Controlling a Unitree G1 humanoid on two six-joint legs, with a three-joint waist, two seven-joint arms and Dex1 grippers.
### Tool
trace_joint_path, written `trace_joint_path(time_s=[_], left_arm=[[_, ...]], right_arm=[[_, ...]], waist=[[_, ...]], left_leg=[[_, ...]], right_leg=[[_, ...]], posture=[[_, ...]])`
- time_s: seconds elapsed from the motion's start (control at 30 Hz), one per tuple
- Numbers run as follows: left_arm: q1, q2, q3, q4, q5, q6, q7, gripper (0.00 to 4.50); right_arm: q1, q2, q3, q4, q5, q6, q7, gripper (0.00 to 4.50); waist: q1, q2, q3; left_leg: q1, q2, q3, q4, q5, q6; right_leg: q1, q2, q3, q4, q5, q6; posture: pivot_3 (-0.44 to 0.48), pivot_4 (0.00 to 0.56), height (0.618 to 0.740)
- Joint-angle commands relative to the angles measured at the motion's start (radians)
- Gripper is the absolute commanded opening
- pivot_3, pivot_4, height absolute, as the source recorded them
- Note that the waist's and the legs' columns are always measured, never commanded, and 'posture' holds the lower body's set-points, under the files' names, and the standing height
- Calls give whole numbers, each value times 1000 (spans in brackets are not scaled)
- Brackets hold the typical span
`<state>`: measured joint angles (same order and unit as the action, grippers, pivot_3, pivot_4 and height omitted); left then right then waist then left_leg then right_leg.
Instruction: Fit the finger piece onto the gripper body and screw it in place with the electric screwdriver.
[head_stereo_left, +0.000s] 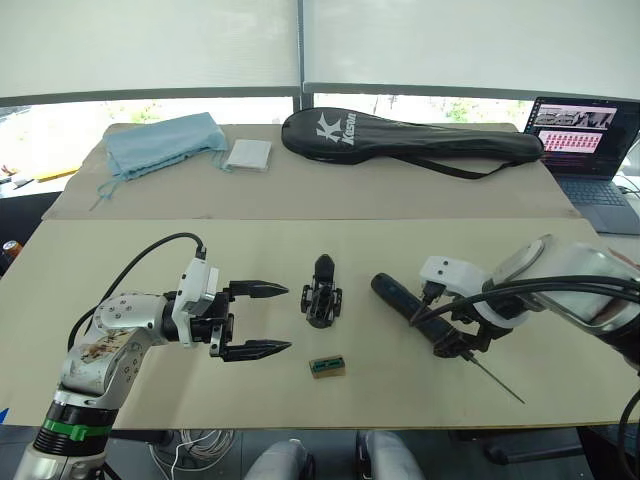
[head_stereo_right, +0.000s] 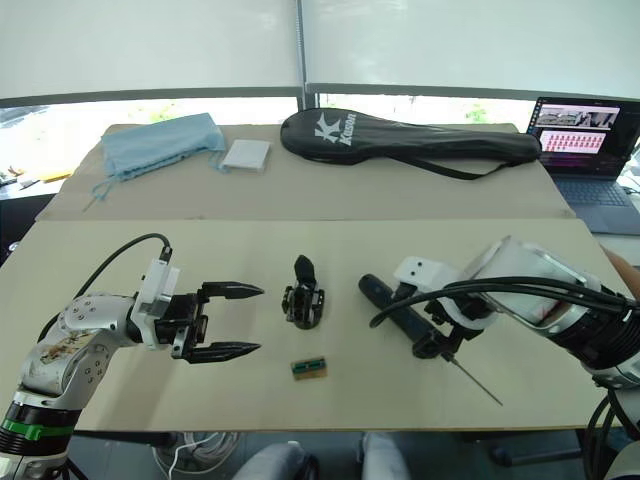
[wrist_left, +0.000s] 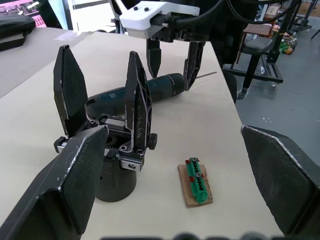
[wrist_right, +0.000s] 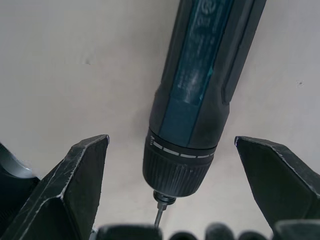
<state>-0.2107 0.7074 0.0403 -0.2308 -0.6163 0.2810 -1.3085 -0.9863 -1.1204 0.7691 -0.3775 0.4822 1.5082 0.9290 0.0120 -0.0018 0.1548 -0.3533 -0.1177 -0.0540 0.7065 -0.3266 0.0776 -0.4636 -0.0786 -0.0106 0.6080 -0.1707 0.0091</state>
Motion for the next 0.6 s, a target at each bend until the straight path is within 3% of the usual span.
trace_joint_path(time_s=[0.03, 0.37, 0.6], left_arm=[[1, 4, 4, -38, 1, -22, -6, 4500], [28, 7, 0, -73, -1, -19, -3, 4500], [27, 4, -6, -73, 1, -20, -4, 4500]], right_arm=[[-40, 23, 29, 35, -47, -45, 13, 4470], [-33, 69, 84, 109, -113, -87, 39, 4470], [-16, 41, 116, 90, -160, -147, 74, 2304]], waist=[[-2, 0, 0], [0, 0, 0], [-1, 0, 0]], left_leg=[[0, 0, 0, 0, 0, 0], [0, 0, 0, 1, 0, 0], [0, 0, 0, 1, 0, 0]], right_leg=[[0, 0, 0, 0, 0, 0], [-1, 0, 0, 1, 0, 0], [-1, 0, 0, 1, 0, 0]], posture=[[0, 150, 740], [0, 150, 740], [0, 150, 740]])
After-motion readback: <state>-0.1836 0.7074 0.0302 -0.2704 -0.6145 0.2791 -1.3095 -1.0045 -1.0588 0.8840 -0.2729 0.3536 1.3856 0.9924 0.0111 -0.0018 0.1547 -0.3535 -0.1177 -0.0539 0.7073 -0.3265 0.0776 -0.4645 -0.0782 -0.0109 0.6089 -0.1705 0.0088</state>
